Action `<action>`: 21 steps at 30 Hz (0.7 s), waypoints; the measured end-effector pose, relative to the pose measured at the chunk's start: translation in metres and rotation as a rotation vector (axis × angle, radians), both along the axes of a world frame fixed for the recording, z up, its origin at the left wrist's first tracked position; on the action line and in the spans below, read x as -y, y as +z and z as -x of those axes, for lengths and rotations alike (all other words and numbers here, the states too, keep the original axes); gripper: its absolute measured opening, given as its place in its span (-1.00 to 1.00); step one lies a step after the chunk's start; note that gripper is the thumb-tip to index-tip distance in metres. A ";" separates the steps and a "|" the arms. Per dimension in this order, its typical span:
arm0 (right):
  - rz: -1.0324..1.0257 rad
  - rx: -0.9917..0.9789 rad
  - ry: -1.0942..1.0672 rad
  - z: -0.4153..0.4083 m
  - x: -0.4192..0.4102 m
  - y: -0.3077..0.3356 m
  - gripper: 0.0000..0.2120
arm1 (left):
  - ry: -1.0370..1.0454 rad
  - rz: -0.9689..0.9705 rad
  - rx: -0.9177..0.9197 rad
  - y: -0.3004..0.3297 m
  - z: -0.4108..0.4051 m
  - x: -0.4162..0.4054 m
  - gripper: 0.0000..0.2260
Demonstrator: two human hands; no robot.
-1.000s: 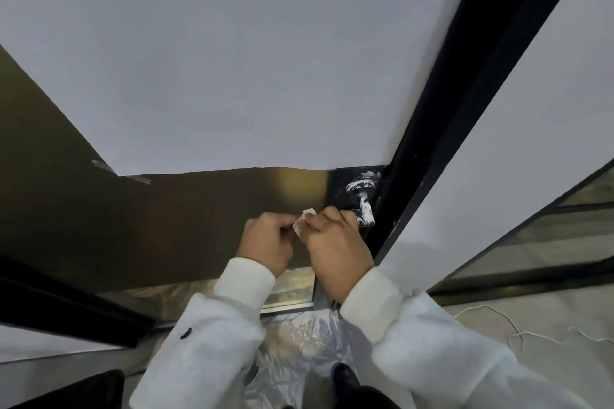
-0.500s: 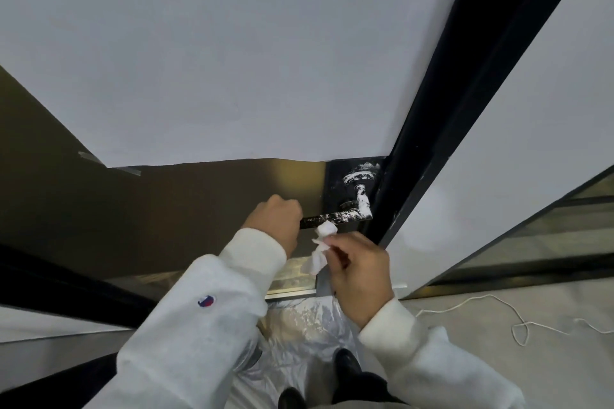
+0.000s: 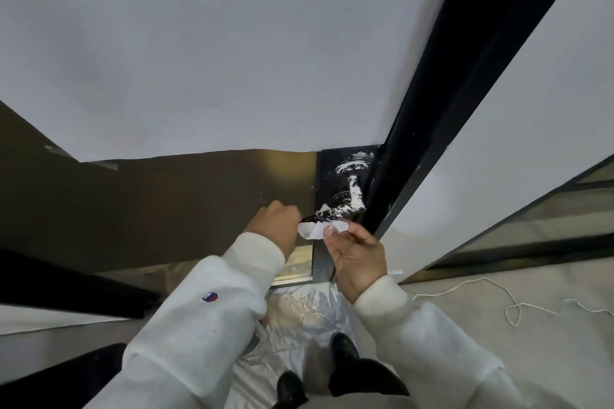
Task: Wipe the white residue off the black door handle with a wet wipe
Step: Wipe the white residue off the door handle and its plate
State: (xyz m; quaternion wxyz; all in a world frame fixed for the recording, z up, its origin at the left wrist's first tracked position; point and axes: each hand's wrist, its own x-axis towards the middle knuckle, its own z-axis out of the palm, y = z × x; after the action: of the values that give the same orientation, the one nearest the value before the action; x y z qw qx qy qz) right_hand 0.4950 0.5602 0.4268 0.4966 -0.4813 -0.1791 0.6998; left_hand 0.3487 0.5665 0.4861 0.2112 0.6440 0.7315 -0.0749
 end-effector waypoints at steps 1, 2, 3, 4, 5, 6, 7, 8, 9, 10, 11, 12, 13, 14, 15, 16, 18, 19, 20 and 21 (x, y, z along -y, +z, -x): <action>0.007 -0.050 -0.028 -0.001 -0.002 0.002 -0.69 | -0.001 -0.007 0.006 -0.001 0.000 0.001 -0.71; 0.020 -0.112 -0.067 -0.002 -0.005 0.002 -0.77 | 0.000 -0.012 0.009 0.000 -0.001 0.001 -0.74; 0.045 -0.166 -0.095 -0.001 -0.005 0.004 -0.78 | 0.002 -0.017 0.009 0.001 -0.001 0.000 -0.76; 0.068 -0.208 -0.107 0.001 -0.004 0.004 -0.78 | 0.006 -0.018 0.007 0.001 -0.002 0.000 -0.75; 0.086 -0.247 -0.108 0.003 -0.001 0.003 -0.79 | 0.008 -0.016 0.007 0.002 -0.003 0.000 -0.72; 0.103 -0.280 -0.104 0.004 0.001 0.002 -0.81 | 0.009 -0.014 0.002 0.003 -0.004 -0.001 -0.70; 0.116 -0.298 -0.098 0.007 0.002 0.003 -0.83 | 0.008 -0.012 -0.008 0.004 -0.004 -0.002 -0.69; 0.134 -0.301 -0.095 0.009 0.001 0.004 -0.84 | 0.004 -0.009 -0.018 0.004 -0.004 -0.001 -0.69; 0.152 -0.293 -0.093 0.010 -0.001 0.004 -0.84 | -0.001 -0.011 -0.021 0.004 -0.005 -0.001 -0.69; 0.162 -0.285 -0.092 0.010 -0.003 0.003 -0.84 | -0.002 -0.015 -0.020 0.005 -0.005 -0.001 -0.69; 0.173 -0.291 -0.089 0.010 -0.004 0.004 -0.84 | -0.001 -0.020 -0.020 0.005 -0.005 -0.001 -0.69; 0.182 -0.308 -0.085 0.010 -0.003 0.005 -0.84 | 0.002 -0.024 -0.021 0.005 -0.005 -0.001 -0.69; 0.193 -0.321 -0.081 0.010 -0.001 0.007 -0.84 | 0.005 -0.026 -0.019 0.004 -0.005 -0.001 -0.70; 0.207 -0.327 -0.084 0.010 0.001 0.008 -0.85 | 0.007 -0.028 -0.018 0.004 -0.005 -0.001 -0.71; 0.229 -0.324 -0.096 0.010 0.001 0.009 -0.86 | 0.012 -0.031 -0.017 0.005 -0.005 -0.002 -0.72; 0.253 -0.322 -0.112 0.012 0.001 0.010 -0.87 | 0.016 -0.031 -0.018 0.005 -0.006 -0.002 -0.73; 0.296 -0.317 -0.147 0.015 0.000 0.011 -0.89 | 0.026 -0.036 -0.016 0.006 -0.006 -0.001 -0.73; 0.309 -0.314 -0.157 0.016 -0.001 0.011 -0.88 | 0.030 -0.038 -0.013 0.006 -0.006 -0.002 -0.72; 0.309 -0.316 -0.161 0.017 -0.001 0.011 -0.88 | 0.031 -0.041 -0.011 0.005 -0.005 -0.002 -0.73; 0.306 -0.309 -0.159 0.018 -0.001 0.013 -0.88 | 0.029 -0.041 -0.012 0.005 -0.004 -0.002 -0.73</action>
State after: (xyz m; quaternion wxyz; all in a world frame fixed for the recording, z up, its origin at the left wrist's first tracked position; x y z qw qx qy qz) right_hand 0.4771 0.5608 0.4403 0.4930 -0.4506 0.0459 0.7428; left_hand 0.3530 0.5681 0.4910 0.1947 0.6371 0.7433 -0.0604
